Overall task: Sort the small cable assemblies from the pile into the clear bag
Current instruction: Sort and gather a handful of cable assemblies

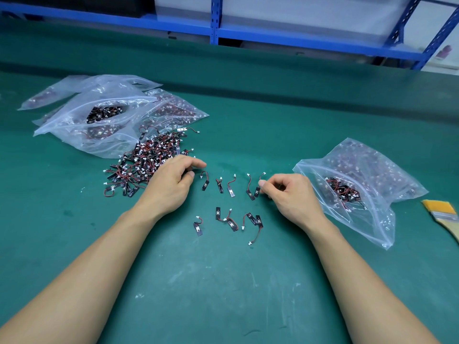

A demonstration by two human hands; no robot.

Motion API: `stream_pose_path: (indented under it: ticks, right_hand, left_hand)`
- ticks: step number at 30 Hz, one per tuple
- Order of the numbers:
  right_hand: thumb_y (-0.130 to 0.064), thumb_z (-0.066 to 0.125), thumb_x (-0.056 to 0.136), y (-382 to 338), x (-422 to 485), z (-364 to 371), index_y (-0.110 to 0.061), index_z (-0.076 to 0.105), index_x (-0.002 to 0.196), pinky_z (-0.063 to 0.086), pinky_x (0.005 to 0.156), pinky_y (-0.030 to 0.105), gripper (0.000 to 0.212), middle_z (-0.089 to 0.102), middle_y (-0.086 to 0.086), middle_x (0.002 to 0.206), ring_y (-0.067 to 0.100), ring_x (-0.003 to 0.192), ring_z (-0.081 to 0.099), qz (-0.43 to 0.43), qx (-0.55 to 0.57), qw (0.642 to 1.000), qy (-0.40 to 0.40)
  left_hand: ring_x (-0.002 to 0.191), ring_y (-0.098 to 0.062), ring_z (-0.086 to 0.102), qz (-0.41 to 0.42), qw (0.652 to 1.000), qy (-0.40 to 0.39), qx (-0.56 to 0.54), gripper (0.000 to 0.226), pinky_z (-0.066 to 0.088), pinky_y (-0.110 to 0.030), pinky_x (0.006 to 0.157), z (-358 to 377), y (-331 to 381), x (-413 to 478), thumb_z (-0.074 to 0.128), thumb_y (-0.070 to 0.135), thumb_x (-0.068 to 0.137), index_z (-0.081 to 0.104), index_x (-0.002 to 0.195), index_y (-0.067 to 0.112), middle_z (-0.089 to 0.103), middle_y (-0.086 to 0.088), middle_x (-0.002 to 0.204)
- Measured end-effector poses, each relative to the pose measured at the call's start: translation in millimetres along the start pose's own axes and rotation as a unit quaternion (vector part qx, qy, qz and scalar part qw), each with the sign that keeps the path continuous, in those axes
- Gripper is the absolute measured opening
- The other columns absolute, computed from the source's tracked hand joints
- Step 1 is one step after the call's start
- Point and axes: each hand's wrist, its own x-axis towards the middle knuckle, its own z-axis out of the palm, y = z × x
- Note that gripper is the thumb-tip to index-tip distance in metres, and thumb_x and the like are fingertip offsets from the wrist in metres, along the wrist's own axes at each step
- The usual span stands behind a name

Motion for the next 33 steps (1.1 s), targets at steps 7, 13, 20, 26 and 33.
stream_pose_path:
  ticks: [7,13,20,26,33]
  right_hand:
    - [-0.04,0.066,0.091,0.5,0.7,0.5,-0.02,0.07,0.067,0.048,0.062,0.035,0.031,0.066,0.0,0.064,0.022,0.062,0.055,-0.002,-0.014,1.0,0.005]
    - [-0.041,0.066,0.09,0.4,0.6,0.4,-0.021,0.071,0.068,0.049,0.063,0.036,0.031,0.067,-0.001,0.064,0.022,0.064,0.057,-0.003,-0.015,1.0,0.003]
    - [-0.041,0.066,0.091,-0.4,0.2,0.3,-0.024,0.071,0.066,0.046,0.06,0.033,0.03,0.066,-0.003,0.063,0.01,0.055,0.049,-0.002,-0.017,1.0,-0.002]
    - [-0.041,0.066,0.091,-0.3,0.5,0.3,-0.024,0.071,0.067,0.044,0.06,0.031,0.03,0.066,-0.006,0.064,0.008,0.055,0.049,-0.001,-0.021,1.0,-0.005]
    - [-0.042,0.066,0.091,-0.6,-0.1,0.3,-0.024,0.071,0.068,0.047,0.061,0.033,0.03,0.066,-0.006,0.064,0.014,0.059,0.054,0.003,-0.023,1.0,-0.006]
  left_hand:
    - [0.099,-0.011,0.053,-0.006,1.0,0.006,-0.015,0.034,0.037,-0.025,0.092,1.1,-0.5,-0.7,0.053,-0.001,0.095,0.066,0.119,0.019,0.06,0.008,0.11]
    - [0.099,-0.009,0.054,-0.008,1.0,0.008,-0.027,0.035,0.04,-0.026,0.094,1.4,-1.5,0.1,0.052,-0.001,0.095,0.064,0.12,0.02,0.062,0.008,0.114]
    - [0.099,-0.009,0.054,-0.006,1.0,0.007,-0.027,0.035,0.04,-0.026,0.094,1.7,-2.1,-0.1,0.052,-0.001,0.094,0.063,0.12,0.02,0.062,0.007,0.115]
    - [0.1,-0.01,0.055,-0.006,1.0,0.005,-0.026,0.035,0.041,-0.028,0.095,1.7,-2.4,0.1,0.053,0.0,0.095,0.063,0.12,0.021,0.063,0.007,0.115]
    - [0.1,-0.012,0.055,-0.004,1.0,0.006,-0.024,0.035,0.041,-0.029,0.095,1.5,-1.5,-0.6,0.053,0.0,0.094,0.063,0.12,0.021,0.062,0.006,0.115]
